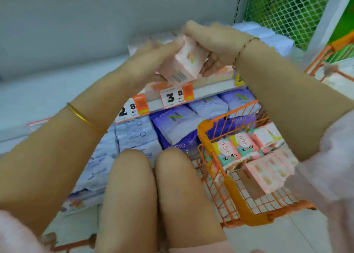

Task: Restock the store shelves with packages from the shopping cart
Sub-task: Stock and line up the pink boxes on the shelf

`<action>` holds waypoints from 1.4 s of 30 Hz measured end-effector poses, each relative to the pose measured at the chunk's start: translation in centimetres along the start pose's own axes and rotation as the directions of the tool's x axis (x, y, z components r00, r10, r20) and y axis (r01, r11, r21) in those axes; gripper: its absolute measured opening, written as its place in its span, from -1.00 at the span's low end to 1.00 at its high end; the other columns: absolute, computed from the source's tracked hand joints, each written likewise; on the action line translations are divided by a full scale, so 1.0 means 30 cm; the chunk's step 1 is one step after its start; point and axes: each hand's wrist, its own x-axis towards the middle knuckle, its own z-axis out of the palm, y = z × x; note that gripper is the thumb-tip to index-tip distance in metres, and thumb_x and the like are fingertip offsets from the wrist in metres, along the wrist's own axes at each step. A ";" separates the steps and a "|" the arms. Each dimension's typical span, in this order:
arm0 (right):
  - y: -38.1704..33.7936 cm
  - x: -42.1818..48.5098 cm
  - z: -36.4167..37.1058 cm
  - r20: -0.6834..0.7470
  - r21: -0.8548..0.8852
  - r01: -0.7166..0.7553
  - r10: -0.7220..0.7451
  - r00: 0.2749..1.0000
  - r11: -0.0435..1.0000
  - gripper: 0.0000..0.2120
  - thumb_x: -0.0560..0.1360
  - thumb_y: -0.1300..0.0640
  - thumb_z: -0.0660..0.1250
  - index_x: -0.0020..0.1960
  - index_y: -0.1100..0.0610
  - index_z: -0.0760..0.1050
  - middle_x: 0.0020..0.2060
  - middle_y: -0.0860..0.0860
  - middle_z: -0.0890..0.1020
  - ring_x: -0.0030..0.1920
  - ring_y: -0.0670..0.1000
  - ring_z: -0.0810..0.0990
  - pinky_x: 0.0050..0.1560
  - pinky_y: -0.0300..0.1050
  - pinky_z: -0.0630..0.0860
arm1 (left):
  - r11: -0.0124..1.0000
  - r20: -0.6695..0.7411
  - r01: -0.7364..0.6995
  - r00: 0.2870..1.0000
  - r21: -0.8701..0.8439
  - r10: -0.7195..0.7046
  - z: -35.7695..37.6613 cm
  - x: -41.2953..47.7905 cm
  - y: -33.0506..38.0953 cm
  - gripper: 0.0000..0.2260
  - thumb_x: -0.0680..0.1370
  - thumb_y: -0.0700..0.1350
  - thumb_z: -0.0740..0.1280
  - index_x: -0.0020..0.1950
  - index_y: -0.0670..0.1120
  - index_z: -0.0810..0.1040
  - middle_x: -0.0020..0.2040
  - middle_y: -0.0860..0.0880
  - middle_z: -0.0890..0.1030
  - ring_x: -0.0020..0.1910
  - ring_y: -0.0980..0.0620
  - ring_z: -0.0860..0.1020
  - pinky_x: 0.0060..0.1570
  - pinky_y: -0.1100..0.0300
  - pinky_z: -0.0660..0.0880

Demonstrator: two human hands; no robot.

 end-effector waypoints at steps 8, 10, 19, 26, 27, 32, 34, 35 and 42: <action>-0.061 0.121 0.133 0.031 0.322 -0.019 0.009 0.999 0.947 -0.80 0.59 -0.02 0.17 0.00 0.12 0.40 -0.25 0.13 0.57 -0.49 0.04 0.63 -0.37 -0.05 0.64 | 0.985 -0.230 -0.020 0.973 -0.169 -0.019 -0.186 0.132 -0.085 -0.78 0.51 0.05 0.30 -0.23 -0.07 0.48 -0.37 0.00 0.53 -0.46 0.11 0.46 -0.46 0.31 0.34; -0.056 0.142 0.155 0.006 0.351 0.001 -0.003 1.000 0.936 -0.81 0.60 0.03 0.17 0.15 0.10 0.35 -0.22 0.13 0.57 -0.52 0.02 0.63 -0.43 -0.08 0.62 | 0.987 -0.247 -0.006 0.968 -0.159 -0.034 -0.205 0.163 -0.103 -0.74 0.62 -0.02 0.16 -0.21 -0.07 0.47 -0.34 0.00 0.54 -0.50 0.14 0.49 -0.49 0.34 0.37; -0.031 0.205 0.192 -0.080 0.417 -0.002 0.039 0.996 0.909 -0.75 0.58 0.12 0.22 0.12 0.08 0.14 0.02 0.24 0.47 -0.46 0.10 0.66 -0.43 -0.04 0.60 | 0.994 -0.321 0.083 0.945 0.064 -0.059 -0.215 0.219 -0.181 -0.65 0.64 0.07 0.04 0.17 -0.13 0.49 0.08 -0.09 0.58 0.01 0.01 0.52 -0.04 0.24 0.34; -0.019 0.221 0.189 -0.053 0.439 -0.034 0.064 0.997 0.898 -0.53 0.59 0.12 0.20 0.42 0.23 0.13 0.21 0.31 0.44 -0.40 0.12 0.67 -0.40 -0.02 0.62 | 0.996 -0.379 0.082 0.923 0.028 -0.065 -0.218 0.258 -0.172 -0.72 0.66 -0.03 0.04 -0.22 -0.01 0.37 -0.29 0.03 0.47 -0.34 0.13 0.42 -0.34 0.27 0.36; -0.014 0.218 0.188 -0.047 0.440 -0.040 0.067 0.997 0.897 -0.51 0.59 0.11 0.20 0.44 0.23 0.11 0.21 0.32 0.45 -0.40 0.12 0.67 -0.39 -0.03 0.62 | 0.996 -0.387 0.092 0.919 0.018 -0.078 -0.218 0.257 -0.169 -0.73 0.66 -0.04 0.04 -0.19 -0.02 0.39 -0.27 0.03 0.48 -0.32 0.13 0.44 -0.31 0.26 0.38; 0.001 0.134 0.136 -0.091 0.371 -0.003 0.039 0.995 0.929 -0.72 0.61 0.13 0.12 0.24 0.24 0.20 -0.03 0.21 0.42 -0.30 0.17 0.64 -0.27 0.04 0.63 | 0.988 -0.540 0.068 0.842 0.138 0.017 -0.205 0.246 -0.158 -0.74 0.58 -0.12 0.11 0.13 -0.22 0.48 0.03 -0.17 0.57 0.14 -0.18 0.51 0.08 0.08 0.44; 0.021 0.064 0.094 -0.095 0.325 0.030 0.001 0.995 0.945 -0.84 0.62 0.15 0.12 0.11 0.22 0.23 -0.14 0.15 0.41 -0.33 0.16 0.64 -0.25 0.06 0.64 | 0.958 -0.592 -0.028 0.781 0.287 0.200 -0.166 0.205 -0.134 -0.72 0.53 -0.14 0.11 0.12 -0.22 0.48 0.10 -0.17 0.56 0.15 -0.16 0.48 0.19 0.02 0.40; 0.038 0.024 0.071 -0.085 0.301 0.038 -0.013 0.996 0.953 -0.88 0.61 0.16 0.12 0.05 0.21 0.25 -0.16 0.15 0.41 -0.36 0.15 0.65 -0.25 0.06 0.65 | 0.925 -0.589 -0.090 0.747 0.368 0.308 -0.133 0.176 -0.118 -0.70 0.49 -0.14 0.10 0.12 -0.21 0.49 0.10 -0.15 0.55 0.14 -0.14 0.46 0.20 0.02 0.37; 0.245 -0.247 -0.073 0.156 -0.217 -0.165 0.201 0.967 0.962 -0.86 0.57 0.19 0.22 -0.08 0.28 0.40 -0.22 0.28 0.56 -0.30 0.23 0.67 -0.26 0.08 0.65 | 0.752 -0.112 -0.489 0.802 0.441 0.587 0.257 0.040 -0.099 -0.73 0.40 -0.25 0.17 0.03 -0.22 0.55 0.01 -0.12 0.55 0.03 -0.09 0.46 0.03 0.24 0.24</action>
